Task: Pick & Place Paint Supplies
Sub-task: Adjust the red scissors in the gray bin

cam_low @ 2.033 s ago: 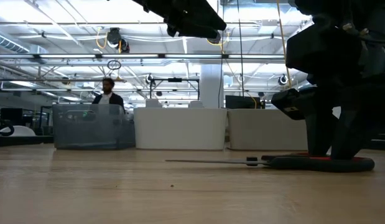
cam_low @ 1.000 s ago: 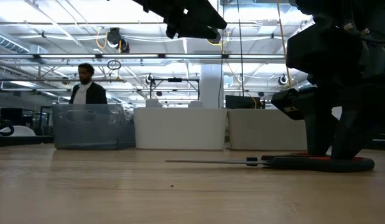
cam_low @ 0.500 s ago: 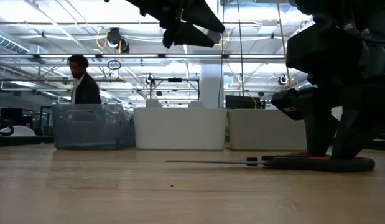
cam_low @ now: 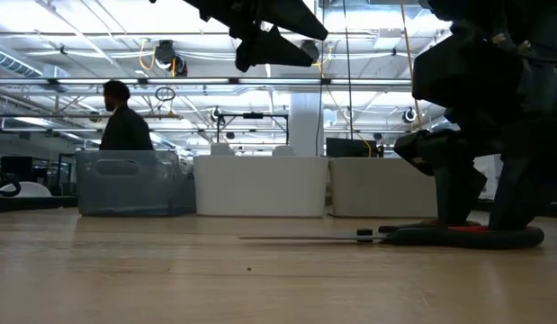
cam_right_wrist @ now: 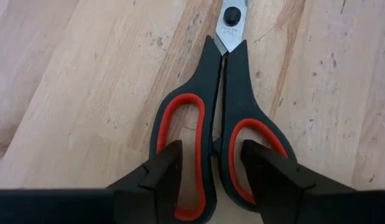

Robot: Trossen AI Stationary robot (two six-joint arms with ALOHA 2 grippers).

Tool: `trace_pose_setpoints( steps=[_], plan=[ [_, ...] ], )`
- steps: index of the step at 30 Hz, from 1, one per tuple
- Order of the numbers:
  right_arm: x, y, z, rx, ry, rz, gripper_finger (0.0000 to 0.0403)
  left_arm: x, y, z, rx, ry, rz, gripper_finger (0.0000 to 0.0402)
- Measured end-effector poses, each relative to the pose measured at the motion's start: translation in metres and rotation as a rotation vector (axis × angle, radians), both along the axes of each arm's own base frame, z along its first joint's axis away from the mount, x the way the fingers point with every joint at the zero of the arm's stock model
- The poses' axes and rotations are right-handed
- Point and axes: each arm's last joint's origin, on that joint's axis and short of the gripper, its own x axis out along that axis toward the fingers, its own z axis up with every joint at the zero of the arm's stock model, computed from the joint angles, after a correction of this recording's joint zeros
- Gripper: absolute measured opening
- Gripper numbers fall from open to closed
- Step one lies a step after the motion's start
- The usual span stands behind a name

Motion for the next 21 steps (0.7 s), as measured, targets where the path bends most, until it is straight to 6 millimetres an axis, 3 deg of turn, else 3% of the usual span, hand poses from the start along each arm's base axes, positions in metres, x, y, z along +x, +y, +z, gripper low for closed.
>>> trace_pose_setpoints(
  steps=[13, 21],
  plan=[
    [0.0, 0.002, 0.007, 0.084, -0.007, 0.024, 0.0191, -0.019, -0.033, -0.04, -0.066, 0.022, -0.14, 0.0262],
    [0.002, 0.002, 0.017, 0.113, -0.067, 0.027, 0.0196, -0.03, -0.051, -0.053, -0.096, 0.02, -0.183, 0.0262]
  ],
)
